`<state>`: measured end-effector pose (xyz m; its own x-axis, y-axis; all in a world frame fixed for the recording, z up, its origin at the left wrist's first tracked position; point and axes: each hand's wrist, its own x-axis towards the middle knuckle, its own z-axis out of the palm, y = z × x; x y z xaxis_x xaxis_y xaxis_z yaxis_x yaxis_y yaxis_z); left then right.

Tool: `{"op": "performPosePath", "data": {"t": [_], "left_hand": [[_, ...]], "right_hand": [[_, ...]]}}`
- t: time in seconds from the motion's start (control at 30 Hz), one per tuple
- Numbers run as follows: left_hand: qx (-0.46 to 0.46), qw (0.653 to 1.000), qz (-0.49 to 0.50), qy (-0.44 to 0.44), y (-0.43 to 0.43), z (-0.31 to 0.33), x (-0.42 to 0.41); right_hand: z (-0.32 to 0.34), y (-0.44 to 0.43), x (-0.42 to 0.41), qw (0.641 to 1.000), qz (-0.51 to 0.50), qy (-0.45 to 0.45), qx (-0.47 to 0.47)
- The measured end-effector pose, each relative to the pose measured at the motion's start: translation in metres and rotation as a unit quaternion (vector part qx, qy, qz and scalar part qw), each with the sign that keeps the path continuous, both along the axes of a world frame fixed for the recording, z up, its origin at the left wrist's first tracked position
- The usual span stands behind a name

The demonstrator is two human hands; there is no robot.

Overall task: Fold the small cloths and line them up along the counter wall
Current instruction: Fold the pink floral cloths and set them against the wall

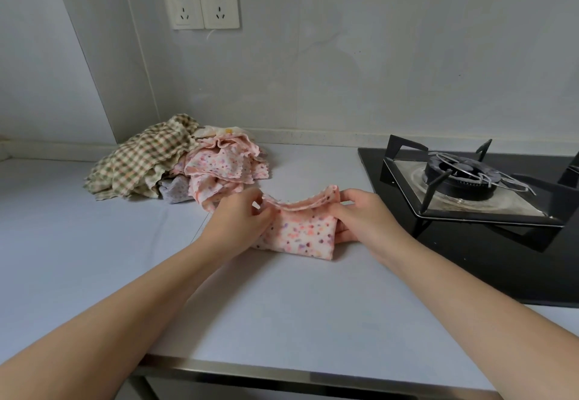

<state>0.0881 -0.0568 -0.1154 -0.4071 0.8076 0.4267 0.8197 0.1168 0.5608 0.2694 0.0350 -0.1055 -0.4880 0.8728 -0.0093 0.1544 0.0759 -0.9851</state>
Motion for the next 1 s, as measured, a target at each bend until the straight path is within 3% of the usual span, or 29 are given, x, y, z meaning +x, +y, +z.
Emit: {"op": "performPosePath", "data": {"t": [0.13, 0.3, 0.4, 0.57, 0.67, 0.77, 0.83, 0.9, 1.0], "left_hand": [[-0.029, 0.999, 0.010, -0.023, -0.001, -0.003, 0.003], [-0.021, 0.998, 0.055, 0.026, 0.003, -0.013, 0.005], [-0.013, 0.997, 0.036, 0.063, 0.000, -0.012, 0.010], [-0.011, 0.994, 0.021, 0.104, -0.008, -0.006, 0.016], [0.015, 0.971, 0.033, 0.237, -0.009, -0.002, 0.012], [0.051, 0.949, -0.134, 0.280, -0.010, 0.005, 0.011], [-0.023, 0.922, -0.242, 0.300, -0.011, 0.003, 0.011], [-0.067, 0.909, -0.242, 0.333, -0.007, -0.002, 0.007], [-0.039, 0.905, -0.199, 0.374, -0.004, -0.003, -0.002]], "right_hand": [[-0.003, 0.004, 0.001, 0.991, -0.017, -0.089, 0.097], [-0.009, 0.002, 0.000, 0.948, -0.034, -0.202, 0.244], [-0.009, 0.001, -0.001, 0.935, -0.037, -0.211, 0.283], [-0.010, 0.002, -0.002, 0.939, -0.048, -0.150, 0.307], [-0.013, 0.004, -0.003, 0.933, -0.017, -0.193, 0.303], [-0.014, 0.004, -0.002, 0.920, 0.001, -0.207, 0.334], [-0.013, 0.006, -0.002, 0.903, 0.020, -0.234, 0.359], [-0.011, 0.006, -0.001, 0.886, 0.044, -0.283, 0.365], [-0.010, 0.005, 0.001, 0.873, 0.078, -0.312, 0.366]]}}
